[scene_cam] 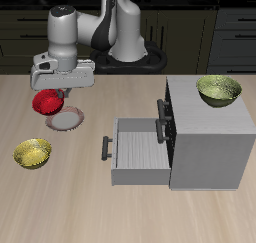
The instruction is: Place the red bowl on the plate
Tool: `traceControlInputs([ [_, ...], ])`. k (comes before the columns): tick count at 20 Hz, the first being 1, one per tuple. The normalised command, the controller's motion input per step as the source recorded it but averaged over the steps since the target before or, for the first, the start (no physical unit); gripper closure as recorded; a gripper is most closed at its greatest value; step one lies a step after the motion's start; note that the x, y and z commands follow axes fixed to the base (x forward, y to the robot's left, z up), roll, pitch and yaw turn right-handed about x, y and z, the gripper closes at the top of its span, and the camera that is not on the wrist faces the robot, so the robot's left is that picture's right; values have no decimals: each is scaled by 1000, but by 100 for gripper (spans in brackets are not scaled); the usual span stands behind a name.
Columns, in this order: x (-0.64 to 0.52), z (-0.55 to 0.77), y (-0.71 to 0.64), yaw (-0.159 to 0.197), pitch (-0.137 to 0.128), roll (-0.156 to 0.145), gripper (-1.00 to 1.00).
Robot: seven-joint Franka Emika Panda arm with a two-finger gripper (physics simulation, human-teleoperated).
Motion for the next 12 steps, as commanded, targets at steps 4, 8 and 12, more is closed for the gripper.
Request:
traceControlInputs([
  [4,1,-22,30,-12,7,1,100],
  [8,28,-71,106,1,10,20,100],
  [12,65,-77,42,-5,12,12,100],
])
